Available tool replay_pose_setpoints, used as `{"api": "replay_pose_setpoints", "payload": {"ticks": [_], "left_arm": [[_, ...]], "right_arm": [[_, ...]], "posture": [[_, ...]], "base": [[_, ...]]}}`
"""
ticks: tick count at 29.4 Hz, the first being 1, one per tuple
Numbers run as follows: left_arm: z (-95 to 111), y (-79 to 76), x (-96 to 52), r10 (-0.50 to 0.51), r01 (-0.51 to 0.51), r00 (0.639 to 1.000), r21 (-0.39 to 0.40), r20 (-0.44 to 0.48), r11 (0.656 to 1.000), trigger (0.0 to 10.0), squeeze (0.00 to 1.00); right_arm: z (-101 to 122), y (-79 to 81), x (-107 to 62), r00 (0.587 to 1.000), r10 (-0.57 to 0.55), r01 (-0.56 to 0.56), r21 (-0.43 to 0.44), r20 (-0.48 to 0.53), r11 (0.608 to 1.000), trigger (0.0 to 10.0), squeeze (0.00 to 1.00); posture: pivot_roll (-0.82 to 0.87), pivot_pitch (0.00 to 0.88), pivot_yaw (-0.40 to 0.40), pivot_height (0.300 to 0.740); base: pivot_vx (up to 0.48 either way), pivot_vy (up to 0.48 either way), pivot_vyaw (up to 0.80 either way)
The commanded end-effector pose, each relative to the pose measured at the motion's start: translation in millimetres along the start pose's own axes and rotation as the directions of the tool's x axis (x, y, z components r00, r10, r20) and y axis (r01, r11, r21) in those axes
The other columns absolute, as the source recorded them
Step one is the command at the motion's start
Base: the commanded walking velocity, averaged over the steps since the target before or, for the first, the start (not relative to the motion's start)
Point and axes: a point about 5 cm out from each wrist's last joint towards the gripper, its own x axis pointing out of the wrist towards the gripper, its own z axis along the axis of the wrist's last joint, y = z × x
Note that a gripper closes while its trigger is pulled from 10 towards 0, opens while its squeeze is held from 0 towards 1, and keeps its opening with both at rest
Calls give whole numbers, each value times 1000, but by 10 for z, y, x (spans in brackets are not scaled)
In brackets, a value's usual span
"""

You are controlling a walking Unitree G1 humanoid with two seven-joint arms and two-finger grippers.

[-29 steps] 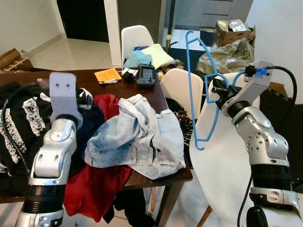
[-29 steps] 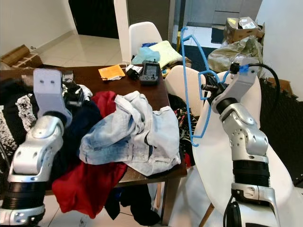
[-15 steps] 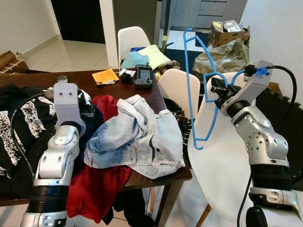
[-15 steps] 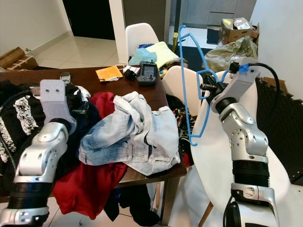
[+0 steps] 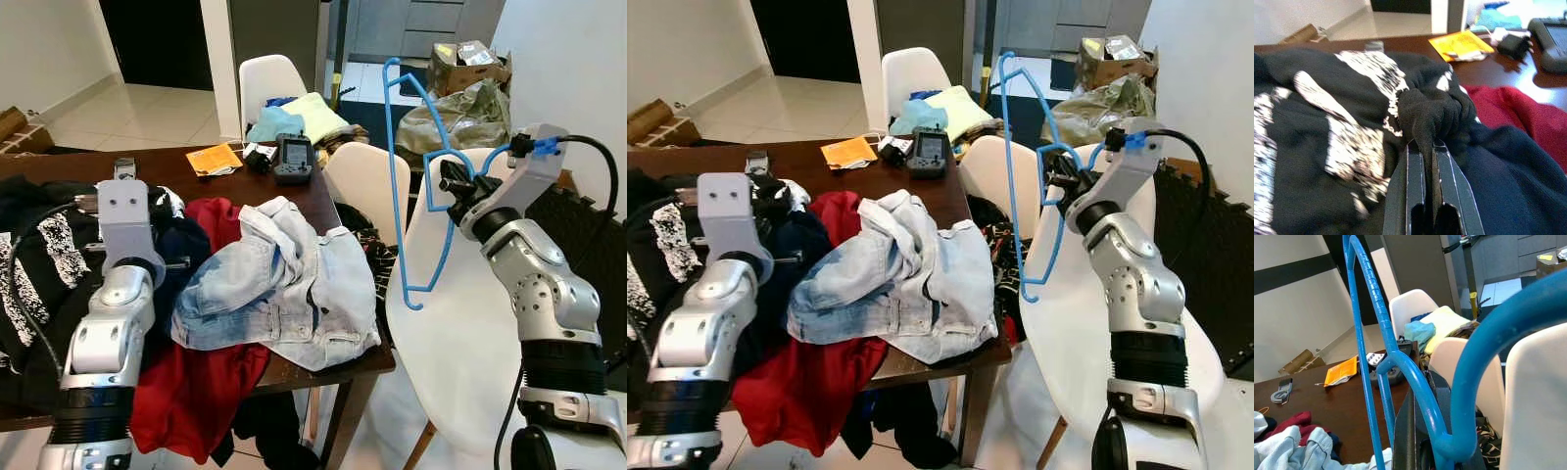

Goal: Hang hanger

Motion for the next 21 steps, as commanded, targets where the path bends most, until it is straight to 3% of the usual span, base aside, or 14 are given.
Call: {"api": "replay_pose_setpoints", "payload": {"ticks": [1, 4, 7, 9, 11, 12, 14, 15, 16, 17, 18, 20, 21], "left_arm": [[190, 132, 39, 52, -55, 995, 26, 79, 998, 0, 0], [788, 303, 13, 136, -169, 935, 75, 327, 983, 0, 0], [788, 303, 13, 136, -169, 935, 75, 327, 983, 0, 0], [1226, 328, -65, 139, -212, 862, 97, 488, 973, 0, 0], [1226, 328, -65, 139, -212, 862, 97, 488, 973, 0, 0], [1549, 312, -134, 121, -234, 795, 116, 595, 965, 4039, 0], [1549, 312, -134, 121, -234, 795, 116, 595, 965, 4039, 0], [1833, 284, -200, 97, -246, 728, 127, 678, 961, 10000, 0], [1833, 284, -200, 97, -246, 728, 127, 678, 961, 10000, 0], [2095, 194, -264, 59, -240, 661, 136, 748, 961, 10000, 0], [2245, 126, -303, 32, -231, 620, 143, 784, 962, 10000, 0], [2245, 126, -303, 32, -231, 620, 143, 784, 962, 10000, 0], [2319, 43, -307, 9, -212, 602, 149, 799, 966, 10000, 0]], "right_arm": [[45, -29, -3, 1000, -10, 10, 1, 14, 1000, 10000, 0], [46, -33, 6, 1000, -14, 14, 13, 19, 1000, 10000, 0], [46, -33, 6, 1000, -14, 14, 13, 19, 1000, 10000, 0], [49, -24, 10, 1000, -13, 12, 22, 23, 1000, 10000, 0], [49, -24, 10, 1000, -13, 12, 22, 23, 1000, 10000, 0], [54, -25, 14, 999, -13, 13, 32, 29, 999, 10000, 0], [54, -25, 14, 999, -13, 13, 32, 29, 999, 10000, 0], [57, -24, 20, 999, -14, 13, 40, 33, 999, 10000, 0], [57, -24, 20, 999, -14, 13, 40, 33, 999, 10000, 0], [57, -20, 25, 999, -14, 13, 48, 38, 999, 10000, 0], [53, -16, 28, 999, -14, 12, 53, 41, 999, 10000, 0], [53, -16, 28, 999, -14, 12, 53, 41, 999, 10000, 0], [47, -11, 32, 999, -14, 12, 56, 42, 998, 10000, 0]], "posture": [[139, 45, -24, 740], [144, 44, -20, 740], [144, 44, -20, 740], [147, 41, -19, 740], [147, 41, -19, 740], [153, 38, -18, 740], [153, 38, -18, 740], [154, 34, -15, 740], [154, 34, -15, 740], [157, 26, -12, 740], [162, 21, -13, 740], [162, 21, -13, 740], [163, 18, -10, 740]], "base": [[0, 0, 0], [0, 0, 0], [0, 0, 0], [0, 0, 0], [0, 0, 0], [0, 0, 0], [0, 0, 0], [0, 0, 0], [0, 0, 0], [-472, 0, 0], [-472, 0, 0], [-472, 0, 0], [-472, 0, 0]]}}
